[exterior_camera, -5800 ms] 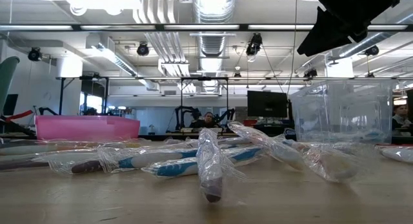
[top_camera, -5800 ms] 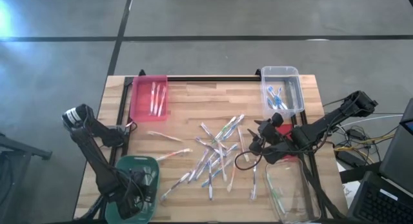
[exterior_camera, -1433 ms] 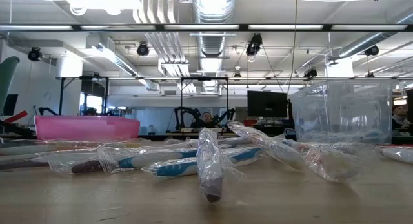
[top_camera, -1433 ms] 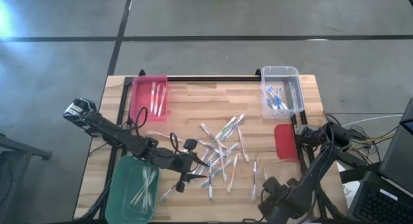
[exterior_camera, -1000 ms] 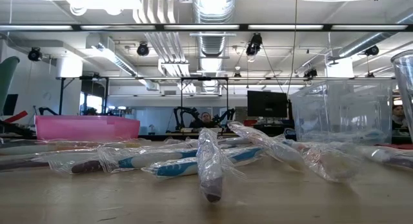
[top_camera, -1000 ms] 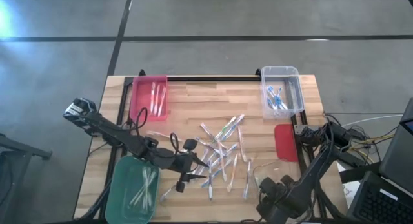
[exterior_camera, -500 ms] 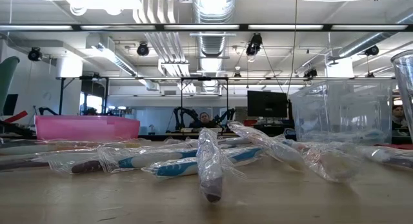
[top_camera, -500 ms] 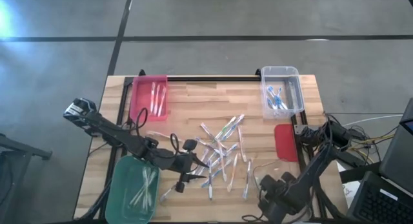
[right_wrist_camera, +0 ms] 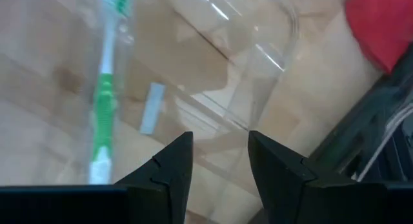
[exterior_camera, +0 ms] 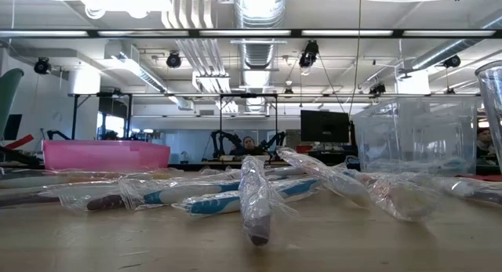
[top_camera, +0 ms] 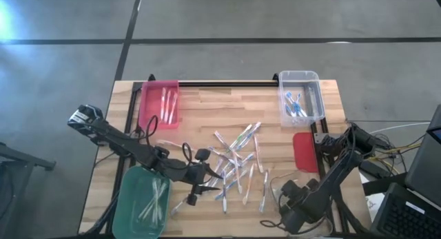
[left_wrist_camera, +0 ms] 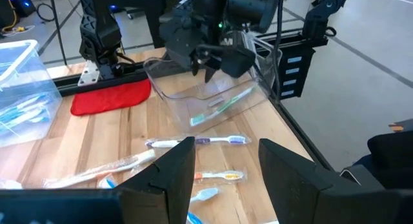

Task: Pick & Place Toothbrushes
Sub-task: Adjust the bottom transparent bin

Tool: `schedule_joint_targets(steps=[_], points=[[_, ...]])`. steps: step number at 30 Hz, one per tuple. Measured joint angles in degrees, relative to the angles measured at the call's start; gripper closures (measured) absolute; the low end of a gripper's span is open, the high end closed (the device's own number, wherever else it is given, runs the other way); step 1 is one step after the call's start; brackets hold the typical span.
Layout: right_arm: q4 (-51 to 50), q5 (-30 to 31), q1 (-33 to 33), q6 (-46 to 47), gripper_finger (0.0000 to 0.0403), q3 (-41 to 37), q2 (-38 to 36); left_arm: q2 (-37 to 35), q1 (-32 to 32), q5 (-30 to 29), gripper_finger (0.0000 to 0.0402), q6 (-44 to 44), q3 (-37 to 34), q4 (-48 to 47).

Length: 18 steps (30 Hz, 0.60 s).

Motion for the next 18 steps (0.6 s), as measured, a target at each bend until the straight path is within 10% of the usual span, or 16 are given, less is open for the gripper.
schedule_joint_targets(steps=[18], points=[[-5.54,0.55,-0.28,2.8,0.0316,0.32,-2.75,0.0,0.0,0.0,0.0225,-1.2,0.0,-1.19]])
